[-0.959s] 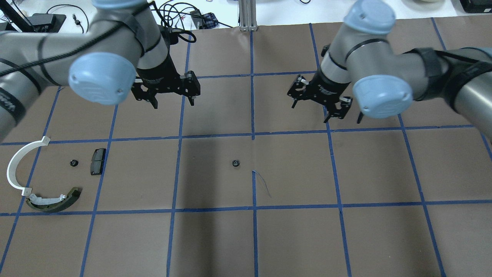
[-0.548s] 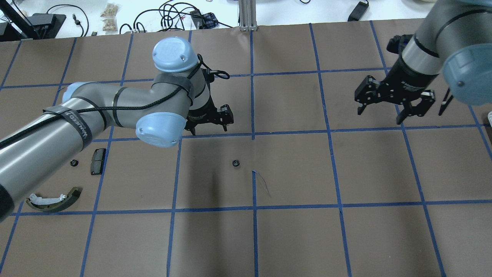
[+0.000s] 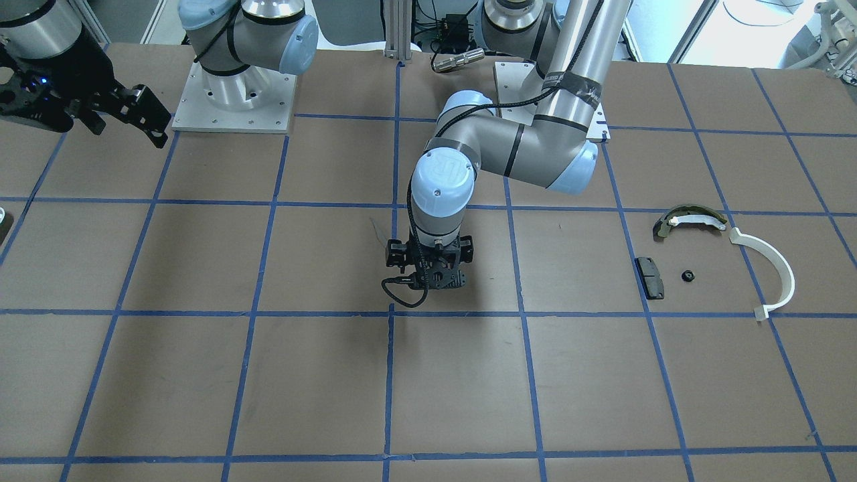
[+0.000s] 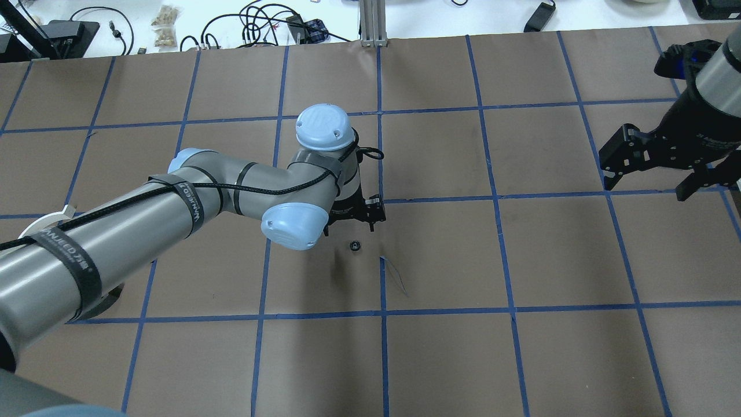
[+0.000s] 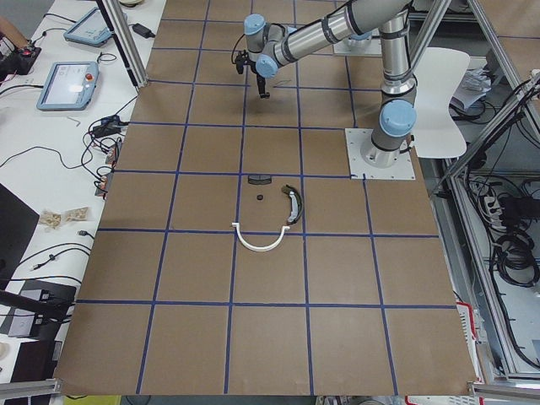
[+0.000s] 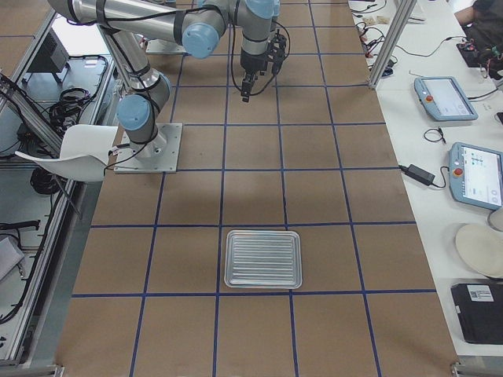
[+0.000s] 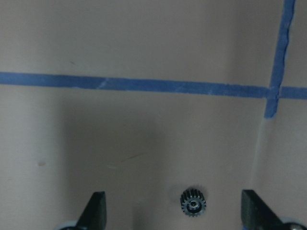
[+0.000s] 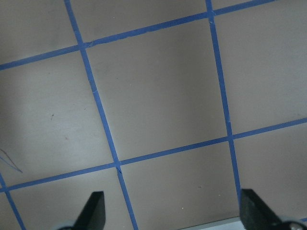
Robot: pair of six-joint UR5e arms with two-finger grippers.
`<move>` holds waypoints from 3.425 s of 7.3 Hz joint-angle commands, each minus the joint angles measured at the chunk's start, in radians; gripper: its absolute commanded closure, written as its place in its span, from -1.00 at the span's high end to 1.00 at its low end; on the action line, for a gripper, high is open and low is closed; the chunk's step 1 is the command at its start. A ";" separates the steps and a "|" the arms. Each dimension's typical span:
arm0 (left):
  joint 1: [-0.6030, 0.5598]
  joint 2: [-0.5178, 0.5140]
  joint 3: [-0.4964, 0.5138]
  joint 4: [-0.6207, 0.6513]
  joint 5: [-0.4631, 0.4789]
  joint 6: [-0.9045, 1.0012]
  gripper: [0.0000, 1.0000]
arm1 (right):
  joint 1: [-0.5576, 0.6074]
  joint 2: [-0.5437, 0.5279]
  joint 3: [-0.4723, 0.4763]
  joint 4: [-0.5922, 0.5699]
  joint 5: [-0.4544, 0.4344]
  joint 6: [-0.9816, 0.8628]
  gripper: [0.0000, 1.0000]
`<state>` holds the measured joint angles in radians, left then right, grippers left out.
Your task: Place bearing gear from tray to pile
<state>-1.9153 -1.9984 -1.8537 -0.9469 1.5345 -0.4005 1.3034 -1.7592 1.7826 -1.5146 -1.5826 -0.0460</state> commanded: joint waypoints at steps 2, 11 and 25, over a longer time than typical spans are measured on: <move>-0.036 0.024 -0.125 0.163 0.007 0.008 1.00 | 0.155 0.073 -0.095 -0.021 0.038 0.099 1.00; -0.031 0.009 -0.107 0.177 0.058 0.043 -1.00 | 0.244 0.099 -0.140 -0.006 0.023 0.196 1.00; 0.969 0.044 -0.102 0.106 0.180 1.124 -1.00 | 0.247 0.087 -0.137 -0.007 0.018 0.195 1.00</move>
<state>-0.9803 -1.9450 -1.9250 -0.9146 1.7144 0.6688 1.5508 -1.6726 1.6460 -1.5212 -1.5640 0.1482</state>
